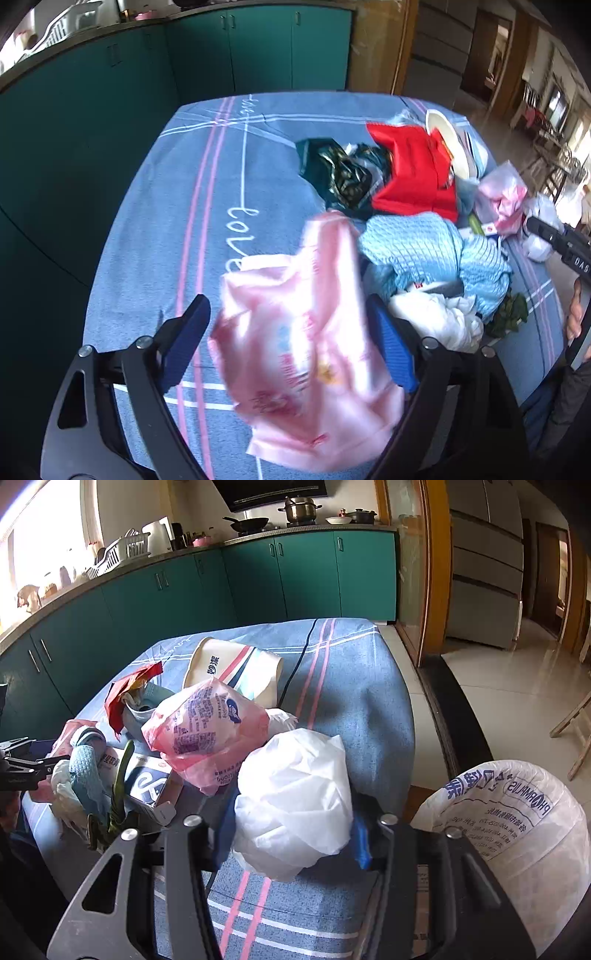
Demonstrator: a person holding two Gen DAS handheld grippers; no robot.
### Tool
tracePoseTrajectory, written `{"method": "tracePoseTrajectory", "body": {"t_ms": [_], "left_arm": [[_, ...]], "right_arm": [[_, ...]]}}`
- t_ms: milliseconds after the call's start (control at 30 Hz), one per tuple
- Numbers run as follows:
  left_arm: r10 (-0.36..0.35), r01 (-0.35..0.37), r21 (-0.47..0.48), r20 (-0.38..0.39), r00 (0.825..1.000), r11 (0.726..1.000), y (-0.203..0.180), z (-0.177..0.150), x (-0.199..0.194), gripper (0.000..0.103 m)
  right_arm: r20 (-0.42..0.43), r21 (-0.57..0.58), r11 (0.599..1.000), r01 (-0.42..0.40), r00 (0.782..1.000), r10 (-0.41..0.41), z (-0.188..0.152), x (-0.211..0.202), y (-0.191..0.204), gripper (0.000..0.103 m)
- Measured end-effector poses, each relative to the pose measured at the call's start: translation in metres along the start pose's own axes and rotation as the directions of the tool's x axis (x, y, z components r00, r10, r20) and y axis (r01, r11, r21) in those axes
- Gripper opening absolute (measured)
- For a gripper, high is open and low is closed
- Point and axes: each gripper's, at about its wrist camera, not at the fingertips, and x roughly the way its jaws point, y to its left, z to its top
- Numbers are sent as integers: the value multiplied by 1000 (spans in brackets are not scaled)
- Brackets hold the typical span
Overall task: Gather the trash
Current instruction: 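Grasp the pink plastic bag with the left tool while the right tool grasps the white plastic bag, then drop the pink bag from the left tool into the wastebasket while the right tool drops the white bag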
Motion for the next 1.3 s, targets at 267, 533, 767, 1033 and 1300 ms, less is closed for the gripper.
{"method": "tracePoseTrajectory", "body": {"t_ms": [267, 533, 767, 1033, 1300], "left_arm": [[-10, 10, -13, 2, 1000, 1000, 2, 1, 0, 55], [-14, 29, -78, 184, 983, 997, 16, -2, -36, 43], [11, 22, -101, 312, 950, 995, 17, 0, -60, 43], [26, -2, -57, 417, 908, 998, -18, 13, -87, 43], [-195, 123, 195, 416, 888, 973, -124, 47, -99, 43]], "right_arm": [[-21, -20, 1000, 17, 1000, -18, -2, 6, 6, 56], [15, 4, 1000, 1, 1000, -1, -2, -1, 3, 47], [82, 22, 1000, 2, 997, -4, -2, -18, -4, 47], [234, 33, 999, -12, 972, 4, 2, -59, -11, 47], [312, 71, 996, 59, 947, -78, -4, -95, -45, 47]]}}
